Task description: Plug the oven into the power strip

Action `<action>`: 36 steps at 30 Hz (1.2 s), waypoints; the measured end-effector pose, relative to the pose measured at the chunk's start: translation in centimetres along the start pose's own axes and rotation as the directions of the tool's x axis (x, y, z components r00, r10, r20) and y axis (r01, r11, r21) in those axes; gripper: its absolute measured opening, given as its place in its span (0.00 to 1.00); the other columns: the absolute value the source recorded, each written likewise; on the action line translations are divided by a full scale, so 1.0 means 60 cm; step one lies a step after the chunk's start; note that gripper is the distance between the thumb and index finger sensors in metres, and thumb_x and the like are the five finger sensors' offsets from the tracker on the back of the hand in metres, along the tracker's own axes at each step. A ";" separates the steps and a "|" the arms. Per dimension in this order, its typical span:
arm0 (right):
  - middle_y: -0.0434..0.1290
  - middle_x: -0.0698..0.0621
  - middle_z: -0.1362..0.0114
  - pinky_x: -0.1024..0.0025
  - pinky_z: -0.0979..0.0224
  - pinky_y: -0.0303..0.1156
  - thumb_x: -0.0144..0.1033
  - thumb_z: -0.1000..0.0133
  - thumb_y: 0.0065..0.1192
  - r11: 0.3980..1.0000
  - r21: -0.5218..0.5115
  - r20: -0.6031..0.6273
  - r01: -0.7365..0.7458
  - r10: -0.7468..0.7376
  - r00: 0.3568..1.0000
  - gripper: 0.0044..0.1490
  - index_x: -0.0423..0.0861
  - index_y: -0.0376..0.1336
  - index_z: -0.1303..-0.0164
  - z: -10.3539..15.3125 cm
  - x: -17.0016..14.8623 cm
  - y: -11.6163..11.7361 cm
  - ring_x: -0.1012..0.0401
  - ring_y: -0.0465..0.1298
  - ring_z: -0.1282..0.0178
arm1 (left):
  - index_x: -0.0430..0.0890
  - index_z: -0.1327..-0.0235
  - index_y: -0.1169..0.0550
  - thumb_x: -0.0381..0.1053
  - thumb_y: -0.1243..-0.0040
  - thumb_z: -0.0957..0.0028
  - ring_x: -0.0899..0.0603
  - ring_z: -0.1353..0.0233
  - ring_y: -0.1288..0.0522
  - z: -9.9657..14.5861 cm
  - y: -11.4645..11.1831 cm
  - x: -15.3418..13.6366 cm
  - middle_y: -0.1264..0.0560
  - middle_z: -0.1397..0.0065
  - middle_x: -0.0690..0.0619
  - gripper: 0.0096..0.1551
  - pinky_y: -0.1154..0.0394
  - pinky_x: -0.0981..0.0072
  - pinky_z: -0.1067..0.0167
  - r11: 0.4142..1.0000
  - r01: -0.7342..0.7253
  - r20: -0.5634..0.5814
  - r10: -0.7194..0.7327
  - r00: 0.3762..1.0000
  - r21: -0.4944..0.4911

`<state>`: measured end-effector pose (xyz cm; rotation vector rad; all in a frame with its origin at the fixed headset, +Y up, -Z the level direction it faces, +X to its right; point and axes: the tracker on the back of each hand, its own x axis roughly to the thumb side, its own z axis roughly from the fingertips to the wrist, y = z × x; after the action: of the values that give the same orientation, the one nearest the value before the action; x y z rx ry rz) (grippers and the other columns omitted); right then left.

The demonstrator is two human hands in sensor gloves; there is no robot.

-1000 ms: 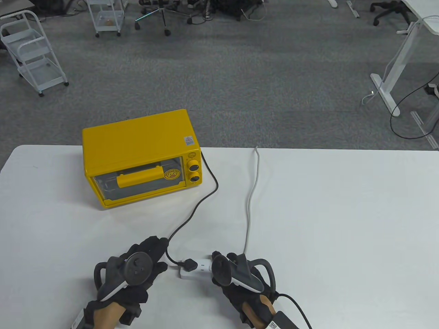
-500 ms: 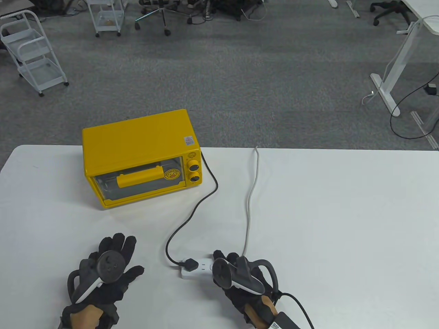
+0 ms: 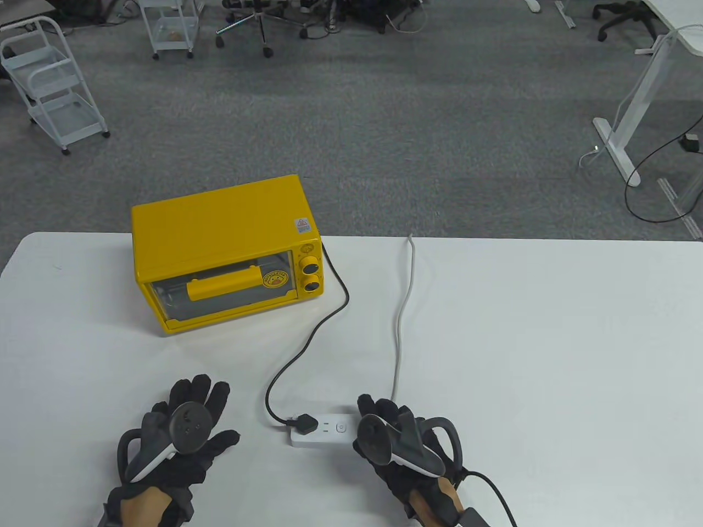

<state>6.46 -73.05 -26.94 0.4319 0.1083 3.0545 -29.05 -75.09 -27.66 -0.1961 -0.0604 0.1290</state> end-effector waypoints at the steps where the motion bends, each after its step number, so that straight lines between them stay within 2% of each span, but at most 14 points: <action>1: 0.66 0.40 0.20 0.48 0.32 0.74 0.56 0.48 0.58 1.000 -0.003 -0.008 0.008 -0.008 1.000 0.48 0.50 0.53 0.17 0.002 -0.006 -0.002 0.49 0.78 0.34 | 0.62 0.14 0.47 0.73 0.53 0.62 0.32 0.09 0.55 -0.001 0.000 0.000 0.55 0.05 0.51 0.56 0.49 0.25 0.22 1.000 0.000 0.002 0.000 1.000 -0.002; 8: 0.63 0.39 0.17 0.43 0.28 0.70 0.56 0.48 0.58 0.998 -0.047 -0.115 0.052 -0.057 0.992 0.49 0.49 0.52 0.17 0.017 -0.085 -0.014 0.43 0.73 0.26 | 0.62 0.14 0.47 0.73 0.53 0.62 0.32 0.09 0.55 -0.004 -0.001 0.005 0.55 0.05 0.51 0.56 0.50 0.25 0.22 1.000 0.003 0.009 -0.003 1.000 -0.013; 13: 0.54 0.37 0.12 0.28 0.24 0.60 0.58 0.48 0.57 0.996 -0.056 -0.170 0.069 -0.077 0.982 0.51 0.48 0.49 0.16 0.033 -0.137 -0.015 0.34 0.60 0.16 | 0.62 0.14 0.47 0.74 0.53 0.62 0.32 0.09 0.55 -0.005 -0.002 0.004 0.55 0.05 0.50 0.56 0.49 0.25 0.22 1.000 0.012 0.009 -0.012 1.000 -0.006; 16: 0.50 0.36 0.11 0.23 0.25 0.56 0.59 0.48 0.57 0.996 -0.050 -0.200 0.075 -0.083 0.976 0.53 0.48 0.47 0.15 0.041 -0.168 -0.013 0.30 0.54 0.14 | 0.62 0.14 0.47 0.74 0.53 0.62 0.32 0.09 0.55 -0.005 -0.002 0.004 0.56 0.05 0.50 0.56 0.49 0.25 0.22 1.000 0.010 0.008 -0.010 1.000 -0.007; 21: 0.47 0.35 0.11 0.19 0.27 0.52 0.60 0.48 0.56 0.986 -0.060 -0.258 0.154 -0.164 0.952 0.54 0.47 0.46 0.15 0.048 -0.213 -0.008 0.27 0.49 0.14 | 0.62 0.14 0.47 0.74 0.53 0.62 0.32 0.09 0.55 -0.006 -0.004 0.005 0.56 0.05 0.51 0.56 0.49 0.25 0.22 1.000 0.015 0.007 -0.014 1.000 -0.018; 26: 0.44 0.35 0.11 0.18 0.27 0.50 0.61 0.49 0.56 0.985 -0.042 -0.277 0.168 -0.173 0.945 0.56 0.47 0.45 0.15 0.045 -0.228 0.002 0.26 0.46 0.15 | 0.62 0.14 0.47 0.74 0.53 0.62 0.32 0.09 0.55 -0.007 -0.005 0.005 0.56 0.06 0.50 0.56 0.50 0.25 0.22 1.000 0.011 0.004 -0.011 1.000 -0.020; 36: 0.45 0.35 0.11 0.19 0.27 0.49 0.61 0.48 0.55 0.983 -0.018 -0.286 0.184 -0.181 0.941 0.55 0.46 0.45 0.15 0.044 -0.230 0.007 0.26 0.46 0.15 | 0.62 0.14 0.47 0.74 0.53 0.62 0.32 0.09 0.55 -0.009 -0.005 0.007 0.56 0.06 0.50 0.56 0.50 0.25 0.22 1.000 0.026 0.006 -0.026 1.000 -0.014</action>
<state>20.41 -74.19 -28.17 -0.0257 0.1642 2.9107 -28.57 -75.42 -28.09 -0.2094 -0.0693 0.1036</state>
